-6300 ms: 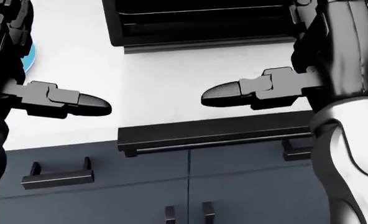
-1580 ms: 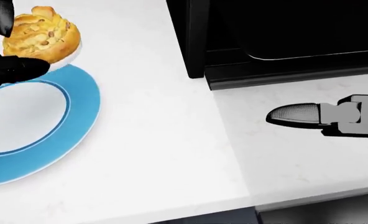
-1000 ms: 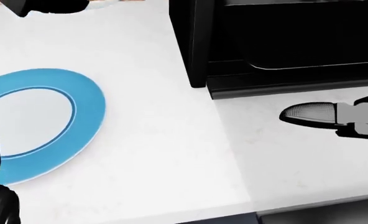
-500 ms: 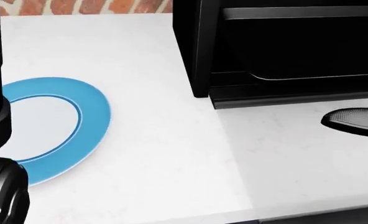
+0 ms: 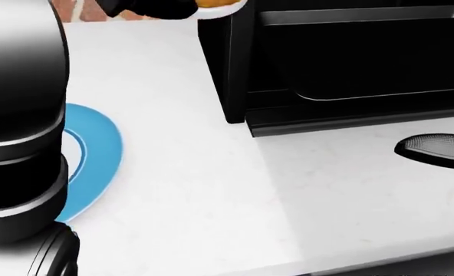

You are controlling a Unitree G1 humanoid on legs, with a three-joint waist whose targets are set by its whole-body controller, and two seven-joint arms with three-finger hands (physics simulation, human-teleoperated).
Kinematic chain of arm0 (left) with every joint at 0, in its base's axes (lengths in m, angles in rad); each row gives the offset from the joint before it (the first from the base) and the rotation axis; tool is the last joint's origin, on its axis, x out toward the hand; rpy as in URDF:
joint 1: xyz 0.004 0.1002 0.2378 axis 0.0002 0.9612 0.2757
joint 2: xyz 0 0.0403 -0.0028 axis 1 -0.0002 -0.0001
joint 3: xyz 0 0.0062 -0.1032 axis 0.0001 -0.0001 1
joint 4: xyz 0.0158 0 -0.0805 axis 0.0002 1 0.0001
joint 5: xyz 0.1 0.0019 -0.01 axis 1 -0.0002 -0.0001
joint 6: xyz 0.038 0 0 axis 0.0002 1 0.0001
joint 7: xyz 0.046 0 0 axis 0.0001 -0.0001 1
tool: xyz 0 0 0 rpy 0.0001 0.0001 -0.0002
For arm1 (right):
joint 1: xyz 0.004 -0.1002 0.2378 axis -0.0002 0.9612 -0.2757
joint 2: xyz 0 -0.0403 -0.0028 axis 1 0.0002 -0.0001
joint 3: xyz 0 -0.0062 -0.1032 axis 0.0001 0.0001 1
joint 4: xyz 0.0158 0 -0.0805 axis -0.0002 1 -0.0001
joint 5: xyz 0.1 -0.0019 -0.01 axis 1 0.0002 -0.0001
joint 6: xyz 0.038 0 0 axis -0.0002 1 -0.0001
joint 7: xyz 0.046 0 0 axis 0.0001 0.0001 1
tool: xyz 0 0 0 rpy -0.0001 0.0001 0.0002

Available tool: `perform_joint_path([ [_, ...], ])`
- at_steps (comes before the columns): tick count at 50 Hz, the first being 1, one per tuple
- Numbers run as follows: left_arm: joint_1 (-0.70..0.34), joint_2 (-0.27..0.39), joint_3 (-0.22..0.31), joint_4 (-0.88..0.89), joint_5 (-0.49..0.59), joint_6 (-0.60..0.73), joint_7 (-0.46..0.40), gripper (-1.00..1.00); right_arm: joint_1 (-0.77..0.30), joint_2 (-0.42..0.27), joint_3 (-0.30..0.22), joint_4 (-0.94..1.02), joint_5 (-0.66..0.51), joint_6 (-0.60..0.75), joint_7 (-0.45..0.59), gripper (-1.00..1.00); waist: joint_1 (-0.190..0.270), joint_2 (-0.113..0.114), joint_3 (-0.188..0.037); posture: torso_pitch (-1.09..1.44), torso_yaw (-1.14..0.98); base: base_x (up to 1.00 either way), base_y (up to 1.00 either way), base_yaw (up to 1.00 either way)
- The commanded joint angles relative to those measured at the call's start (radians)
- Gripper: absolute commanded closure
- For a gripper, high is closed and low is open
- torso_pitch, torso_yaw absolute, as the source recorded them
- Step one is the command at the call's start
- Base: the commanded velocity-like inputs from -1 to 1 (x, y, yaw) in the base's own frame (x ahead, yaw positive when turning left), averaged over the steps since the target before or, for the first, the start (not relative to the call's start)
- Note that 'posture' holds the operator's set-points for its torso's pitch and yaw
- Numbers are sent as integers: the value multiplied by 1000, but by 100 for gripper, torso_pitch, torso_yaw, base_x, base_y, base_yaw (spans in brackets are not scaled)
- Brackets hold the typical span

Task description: Place the scone on the tray of the toaster oven.

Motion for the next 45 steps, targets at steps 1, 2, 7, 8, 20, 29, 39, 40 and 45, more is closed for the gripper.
perform_joint_path([
  [1,-34,-2,8,-12,2,-23,16,100,-16,-12,-12,-18,-2,-21,-1,-100,-6,-3,-19,-21,-16,0,0,0],
  [2,-35,-4,8,-11,2,-23,18,100,-15,-12,-12,-18,-4,-22,-1,-100,-12,-2,-20,-21,-17,0,0,0],
  [7,-31,-15,6,8,-8,-41,27,100,-12,-15,-21,-21,4,-20,0,-100,-43,0,-29,-21,-19,0,0,0],
  [8,-29,-29,11,56,-40,-77,57,100,-22,-20,-15,-21,3,-11,-5,-100,-49,1,-31,-21,-20,0,0,0],
  [20,-35,-39,3,144,-122,-128,132,100,-14,-9,-7,-13,-16,-27,9,-100,-134,0,-59,-21,-26,0,0,0],
  [29,-51,-44,8,245,-178,-192,195,100,6,-1,-15,-10,-20,-44,20,-100,-196,-5,-72,-21,-30,0,0,0],
  [39,-54,-56,7,346,-237,-259,256,100,21,15,-2,-2,-45,-67,30,-100,-252,-10,-82,-21,-34,0,0,0],
  [40,-54,-58,8,354,-244,-265,262,100,24,18,-2,-2,-47,-70,33,-100,-256,-11,-83,-21,-34,0,0,0],
  [45,-65,-60,8,416,-274,-306,289,100,27,23,-2,-1,-54,-75,39,-100,-272,-12,-87,-21,-34,0,0,0],
])
